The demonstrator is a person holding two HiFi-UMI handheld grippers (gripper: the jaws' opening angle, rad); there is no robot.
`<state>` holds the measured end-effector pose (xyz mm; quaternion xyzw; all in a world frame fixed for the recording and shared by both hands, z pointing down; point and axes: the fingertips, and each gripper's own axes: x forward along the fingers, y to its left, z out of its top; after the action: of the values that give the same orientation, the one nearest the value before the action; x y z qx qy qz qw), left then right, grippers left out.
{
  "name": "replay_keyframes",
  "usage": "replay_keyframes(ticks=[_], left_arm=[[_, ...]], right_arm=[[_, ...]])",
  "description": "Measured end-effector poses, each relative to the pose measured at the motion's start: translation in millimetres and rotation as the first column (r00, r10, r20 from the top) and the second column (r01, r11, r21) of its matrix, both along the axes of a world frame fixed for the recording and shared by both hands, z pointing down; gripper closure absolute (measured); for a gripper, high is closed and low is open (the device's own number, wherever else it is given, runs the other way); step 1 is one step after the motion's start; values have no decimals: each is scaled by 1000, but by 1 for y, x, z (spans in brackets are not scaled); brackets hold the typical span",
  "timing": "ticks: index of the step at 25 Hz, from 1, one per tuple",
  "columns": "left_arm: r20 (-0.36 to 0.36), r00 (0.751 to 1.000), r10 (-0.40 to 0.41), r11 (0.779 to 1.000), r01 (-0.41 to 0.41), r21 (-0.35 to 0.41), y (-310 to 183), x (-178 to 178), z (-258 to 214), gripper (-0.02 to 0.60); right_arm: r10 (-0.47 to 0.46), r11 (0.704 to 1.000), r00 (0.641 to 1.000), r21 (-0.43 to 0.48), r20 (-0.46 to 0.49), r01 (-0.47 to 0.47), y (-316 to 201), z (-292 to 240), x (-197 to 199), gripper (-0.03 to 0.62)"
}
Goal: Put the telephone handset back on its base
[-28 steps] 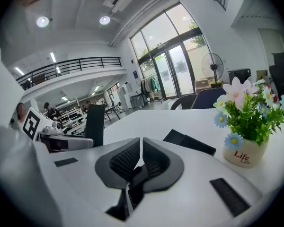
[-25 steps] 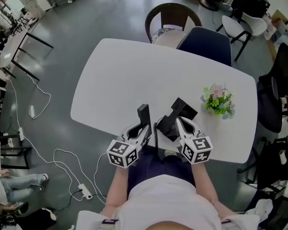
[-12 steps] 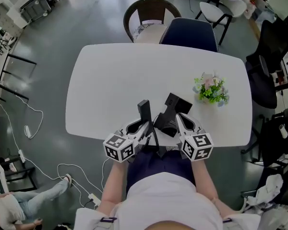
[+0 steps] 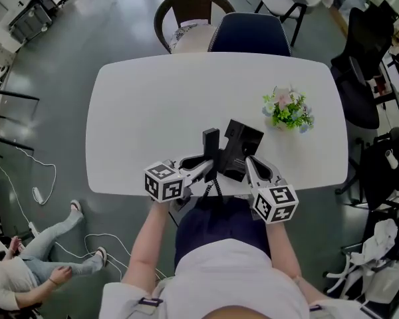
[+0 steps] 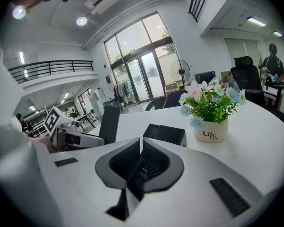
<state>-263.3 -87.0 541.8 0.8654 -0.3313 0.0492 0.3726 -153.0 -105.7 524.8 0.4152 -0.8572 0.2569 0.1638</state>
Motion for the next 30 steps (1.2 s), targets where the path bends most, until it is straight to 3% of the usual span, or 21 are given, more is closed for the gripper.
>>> replay_keyframes(ticks=[9, 17, 30], left_arm=[[-74, 977, 198, 978, -202, -54, -19, 20, 10, 495], [-104, 912, 396, 913, -403, -59, -19, 35, 14, 495], [-253, 842, 476, 860, -505, -65, -25, 50, 25, 495]], right_arm=[[26, 1000, 1000, -7, -12, -26, 2, 0, 18, 553], [17, 999, 1000, -38, -13, -17, 1, 8, 20, 553], [44, 996, 998, -76, -37, -47, 1, 22, 25, 553]])
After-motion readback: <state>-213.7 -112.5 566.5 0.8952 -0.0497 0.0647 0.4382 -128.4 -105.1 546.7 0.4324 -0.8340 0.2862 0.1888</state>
